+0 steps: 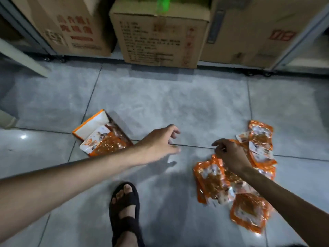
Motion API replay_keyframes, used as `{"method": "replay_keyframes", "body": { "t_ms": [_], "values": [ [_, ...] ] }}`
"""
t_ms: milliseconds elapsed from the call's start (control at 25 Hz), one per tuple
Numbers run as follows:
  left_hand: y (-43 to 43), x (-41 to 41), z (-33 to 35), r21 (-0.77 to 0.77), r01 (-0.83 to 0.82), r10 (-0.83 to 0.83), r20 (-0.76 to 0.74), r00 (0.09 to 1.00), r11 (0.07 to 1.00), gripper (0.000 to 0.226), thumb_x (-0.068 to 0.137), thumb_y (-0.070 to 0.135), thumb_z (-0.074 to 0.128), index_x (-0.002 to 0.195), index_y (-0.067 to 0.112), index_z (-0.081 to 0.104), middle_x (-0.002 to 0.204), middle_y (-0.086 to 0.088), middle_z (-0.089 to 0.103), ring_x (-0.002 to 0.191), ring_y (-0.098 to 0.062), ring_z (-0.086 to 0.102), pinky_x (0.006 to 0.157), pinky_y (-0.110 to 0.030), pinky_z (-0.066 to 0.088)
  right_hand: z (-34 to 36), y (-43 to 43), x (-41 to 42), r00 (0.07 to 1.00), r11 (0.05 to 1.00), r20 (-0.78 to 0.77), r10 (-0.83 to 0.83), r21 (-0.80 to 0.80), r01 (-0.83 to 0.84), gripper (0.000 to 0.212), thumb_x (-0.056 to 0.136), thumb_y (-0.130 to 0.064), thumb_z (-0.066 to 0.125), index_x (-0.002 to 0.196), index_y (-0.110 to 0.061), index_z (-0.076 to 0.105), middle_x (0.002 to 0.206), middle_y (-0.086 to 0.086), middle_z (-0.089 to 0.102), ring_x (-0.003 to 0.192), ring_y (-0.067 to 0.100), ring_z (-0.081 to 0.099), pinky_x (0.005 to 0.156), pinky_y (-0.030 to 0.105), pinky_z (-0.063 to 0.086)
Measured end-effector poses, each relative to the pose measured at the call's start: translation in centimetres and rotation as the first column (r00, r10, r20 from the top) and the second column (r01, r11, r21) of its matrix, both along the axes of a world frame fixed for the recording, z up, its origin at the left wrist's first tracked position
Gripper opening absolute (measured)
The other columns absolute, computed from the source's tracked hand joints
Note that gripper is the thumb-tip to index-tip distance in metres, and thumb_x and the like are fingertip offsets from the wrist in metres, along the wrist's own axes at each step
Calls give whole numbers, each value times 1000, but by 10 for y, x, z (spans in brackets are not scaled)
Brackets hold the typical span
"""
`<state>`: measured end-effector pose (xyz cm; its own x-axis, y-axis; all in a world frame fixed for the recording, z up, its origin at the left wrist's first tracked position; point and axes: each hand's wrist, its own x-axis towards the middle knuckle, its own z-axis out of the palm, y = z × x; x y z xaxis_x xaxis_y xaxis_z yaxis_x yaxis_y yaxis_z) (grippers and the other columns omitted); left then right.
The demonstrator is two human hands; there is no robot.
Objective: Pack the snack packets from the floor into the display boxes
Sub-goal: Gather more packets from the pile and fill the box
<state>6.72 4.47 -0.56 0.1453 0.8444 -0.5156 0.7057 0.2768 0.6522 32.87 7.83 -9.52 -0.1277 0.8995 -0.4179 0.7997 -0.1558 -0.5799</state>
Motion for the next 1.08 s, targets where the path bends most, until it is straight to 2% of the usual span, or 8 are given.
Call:
{"method": "replay_keyframes", "body": {
  "t_ms": [160, 320, 440, 560, 680, 840, 1000, 1080],
  "values": [
    [5, 67, -12, -158, 186, -202, -87, 976, 970, 48, 85, 28, 73, 128, 18, 53, 120, 2, 63, 100, -17, 61, 84, -28, 45, -25, -36, 76, 992, 985, 125, 8, -174, 14, 20, 85, -23, 69, 105, -23, 66, 96, 6, 71, 88, 25, 68, 76, 38, 57],
    [-1, 114, -71, -294, -31, -14, -150, 989, 955, 44, 80, 32, 77, 116, 20, 55, 115, -4, 65, 100, -22, 61, 80, -32, 49, -48, -70, 85, 992, 971, 27, 126, -206, -118, 48, 80, -37, 75, 119, -24, 50, 106, -1, 62, 90, 17, 63, 69, 29, 55],
    [-20, 126, -110, -386, -189, 165, -94, 982, 903, 28, 80, 29, 76, 96, 24, 54, 104, -5, 67, 89, -22, 62, 71, -30, 46, -73, -84, 73, 981, 989, 165, 99, -129, -78, 68, 77, -49, 72, 131, -23, 40, 125, 3, 60, 109, 26, 60, 89, 43, 50],
    [-45, 131, -132, -443, -327, 342, -47, 938, 835, 30, 75, 32, 77, 92, 24, 54, 99, -6, 66, 89, -23, 61, 77, -34, 47, -83, -90, 64, 967, 995, 254, 15, -97, 11, 53, 89, -38, 62, 132, -17, 40, 128, 7, 60, 118, 25, 55, 98, 39, 41],
    [-62, 154, -149, -488, -430, 459, -67, 886, 759, 31, 83, 35, 75, 92, 23, 48, 99, -6, 62, 88, -21, 57, 77, -32, 45, -81, -93, 68, 973, 999, 227, -38, 33, 32, 30, 92, -28, 58, 118, -15, 48, 114, 6, 67, 97, 23, 64, 81, 34, 47],
    [-70, 184, -155, -468, -627, 715, 16, 699, 623, 32, 82, 43, 76, 89, 13, 67, 85, -5, 73, 72, -16, 62, 58, -24, 44, -78, -99, 74, 992, 999, -125, -17, 44, 23, 24, 85, -26, 72, 105, -18, 62, 100, -1, 73, 81, 12, 70, 66, 24, 57],
    [-76, 155, -160, -523, -619, 795, 224, 564, 586, 28, 80, 35, 79, 97, 13, 77, 96, -6, 80, 92, -21, 75, 93, -37, 57, -70, -92, 72, 909, 985, -415, -50, -173, -25, 11, 87, -17, 70, 92, -23, 63, 92, -8, 69, 82, 7, 68, 69, 18, 55],
    [-76, 135, -161, -546, -610, 810, 271, 521, 575, 23, 83, 21, 76, 104, 11, 73, 106, -12, 77, 92, -25, 73, 86, -36, 58, -73, -88, 68, 895, 981, -443, -45, -189, -44, 6, 94, -21, 61, 91, -22, 66, 95, -4, 70, 85, 10, 68, 75, 25, 57]
  ]
}}
